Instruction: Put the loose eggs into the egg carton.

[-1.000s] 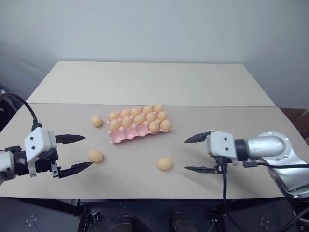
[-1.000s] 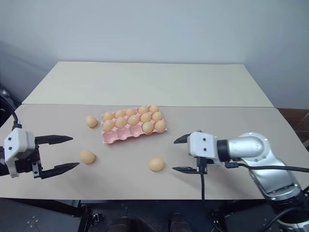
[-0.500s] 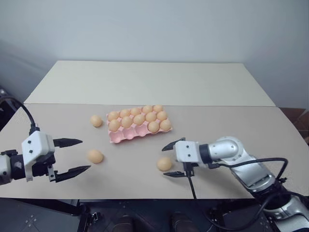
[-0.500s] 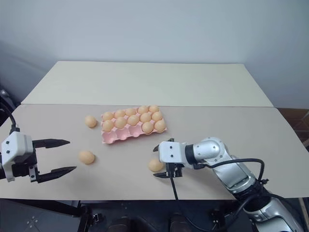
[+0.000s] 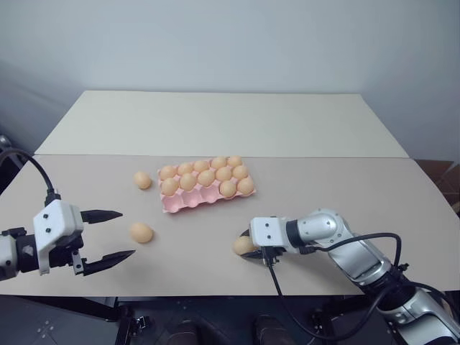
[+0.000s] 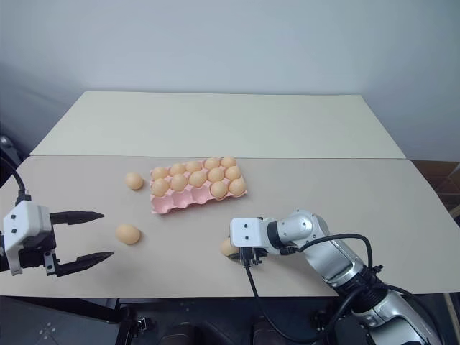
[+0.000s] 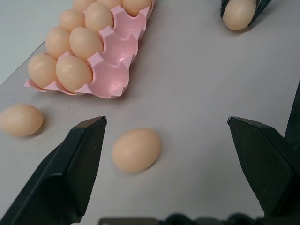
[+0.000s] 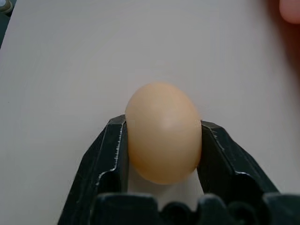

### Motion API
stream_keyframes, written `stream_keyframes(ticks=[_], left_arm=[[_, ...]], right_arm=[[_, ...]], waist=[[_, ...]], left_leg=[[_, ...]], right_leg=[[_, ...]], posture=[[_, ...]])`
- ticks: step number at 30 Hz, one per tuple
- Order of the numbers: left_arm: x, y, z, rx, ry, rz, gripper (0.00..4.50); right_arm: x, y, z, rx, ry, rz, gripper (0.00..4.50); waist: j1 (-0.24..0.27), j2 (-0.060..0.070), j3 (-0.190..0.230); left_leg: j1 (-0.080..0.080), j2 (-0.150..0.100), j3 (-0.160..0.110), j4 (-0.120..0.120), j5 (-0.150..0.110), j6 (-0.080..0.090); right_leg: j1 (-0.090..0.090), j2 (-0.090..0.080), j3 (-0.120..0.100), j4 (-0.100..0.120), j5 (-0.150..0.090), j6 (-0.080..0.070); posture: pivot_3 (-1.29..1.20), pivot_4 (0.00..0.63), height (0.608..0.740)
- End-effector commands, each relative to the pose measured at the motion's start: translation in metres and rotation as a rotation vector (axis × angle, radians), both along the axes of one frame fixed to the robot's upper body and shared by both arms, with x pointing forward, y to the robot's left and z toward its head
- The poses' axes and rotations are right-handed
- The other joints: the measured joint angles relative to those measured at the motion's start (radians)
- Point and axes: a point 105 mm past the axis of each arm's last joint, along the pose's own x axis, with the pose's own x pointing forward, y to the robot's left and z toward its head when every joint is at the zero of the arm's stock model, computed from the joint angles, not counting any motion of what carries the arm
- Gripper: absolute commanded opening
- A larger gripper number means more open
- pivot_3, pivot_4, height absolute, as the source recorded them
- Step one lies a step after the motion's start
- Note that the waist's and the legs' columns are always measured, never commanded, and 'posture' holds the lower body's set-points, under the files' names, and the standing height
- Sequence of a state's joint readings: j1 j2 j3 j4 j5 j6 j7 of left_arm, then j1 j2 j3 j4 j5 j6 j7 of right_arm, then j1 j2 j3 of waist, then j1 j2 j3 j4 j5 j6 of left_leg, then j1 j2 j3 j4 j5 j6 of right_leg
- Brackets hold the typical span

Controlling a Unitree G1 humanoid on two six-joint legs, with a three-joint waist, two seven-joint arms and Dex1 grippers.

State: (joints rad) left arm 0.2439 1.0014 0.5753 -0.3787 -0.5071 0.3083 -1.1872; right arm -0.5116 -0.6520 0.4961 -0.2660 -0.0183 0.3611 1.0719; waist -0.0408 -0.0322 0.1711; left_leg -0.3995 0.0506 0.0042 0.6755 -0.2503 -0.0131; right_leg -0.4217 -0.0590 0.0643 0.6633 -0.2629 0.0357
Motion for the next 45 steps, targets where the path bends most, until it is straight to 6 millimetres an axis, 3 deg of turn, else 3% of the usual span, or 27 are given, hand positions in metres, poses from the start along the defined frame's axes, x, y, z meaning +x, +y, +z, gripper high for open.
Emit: stream_keyframes(ticks=[1,5,9,13,16,22,24,31,39,45], left_arm=[[0.0,0.002,0.009,0.021,-0.039,0.012,4.5],[0.0,0.004,0.009,0.025,-0.04,0.017,4.5],[0.001,0.005,0.009,0.027,-0.04,0.019,4.5],[0.002,0.005,0.01,0.027,-0.044,0.021,4.5],[0.001,0.007,0.009,0.032,-0.042,0.03,4.5],[-0.002,0.011,0.007,0.037,-0.039,0.052,4.5],[-0.004,0.011,0.006,0.038,-0.039,0.058,4.5],[-0.008,0.011,0.003,0.033,-0.034,0.076,4.5],[-0.009,0.016,0.002,0.036,-0.035,0.092,4.5],[-0.012,0.026,0.001,0.019,-0.026,0.132,4.5]], right_arm=[[0.002,0.001,0.017,0.03,-0.081,0.019,1.63],[0.01,0.008,0.046,0.109,-0.152,0.029,1.63],[0.035,0.023,0.076,0.199,-0.238,-0.024,1.63],[0.062,0.041,0.092,0.259,-0.312,-0.084,1.63],[0.08,0.057,0.096,0.288,-0.349,-0.109,1.63],[0.095,0.071,0.083,0.242,-0.391,-0.09,1.63],[0.097,0.07,0.077,0.205,-0.404,-0.074,1.63],[0.103,0.073,0.078,0.21,-0.443,-0.074,3.99],[0.097,0.07,0.091,0.241,-0.475,-0.057,3.99],[0.068,0.055,0.1,0.272,-0.436,0.002,3.99]], waist=[[0.0,0.0,0.0],[-0.003,0.0,0.0],[-0.006,0.0,0.0],[-0.005,0.0,0.0],[-0.005,0.0,0.0],[-0.005,0.0,0.0],[-0.006,0.0,0.0],[-0.008,0.0,0.0],[-0.009,0.0,0.0],[-0.005,0.0,0.0]], left_leg=[[0.0,0.0,0.0,0.0,0.0,0.0],[0.0,0.0,0.0,0.0,0.0,0.0],[0.001,0.0,0.0,0.0,0.0,0.0],[0.0,0.0,0.0,-0.001,0.0,0.0],[0.0,0.0,0.0,-0.001,0.0,0.0],[-0.001,0.0,0.0,-0.001,0.0,0.0],[-0.001,0.0,0.0,-0.001,0.0,0.0],[-0.001,0.0,0.0,-0.001,0.0,0.0],[-0.001,0.0,0.0,-0.001,0.0,0.0],[-0.001,0.0,0.0,-0.002,0.0,0.0]], right_leg=[[0.0,0.0,0.0,0.0,0.0,0.0],[0.0,0.0,0.0,0.0,0.0,0.0],[0.0,0.0,0.0,0.001,0.0,0.0],[-0.001,0.0,0.0,0.0,0.0,0.0],[-0.001,0.0,0.0,0.001,0.0,0.0],[-0.002,0.0,0.0,0.0,0.0,0.0],[-0.001,0.0,0.0,0.0,0.0,0.0],[-0.002,0.0,0.0,0.001,0.0,0.0],[-0.002,0.0,0.0,0.001,0.0,-0.001],[-0.002,0.0,0.0,0.0,0.0,-0.001]], posture=[[0.0,0.15,0.74],[0.0,0.15,0.74],[0.0,0.15,0.74],[0.0,0.15,0.74],[0.0,0.15,0.74],[0.0,0.15,0.74],[0.0,0.15,0.74],[0.0,0.15,0.74],[0.0,0.15,0.74],[0.0,0.15,0.74]])
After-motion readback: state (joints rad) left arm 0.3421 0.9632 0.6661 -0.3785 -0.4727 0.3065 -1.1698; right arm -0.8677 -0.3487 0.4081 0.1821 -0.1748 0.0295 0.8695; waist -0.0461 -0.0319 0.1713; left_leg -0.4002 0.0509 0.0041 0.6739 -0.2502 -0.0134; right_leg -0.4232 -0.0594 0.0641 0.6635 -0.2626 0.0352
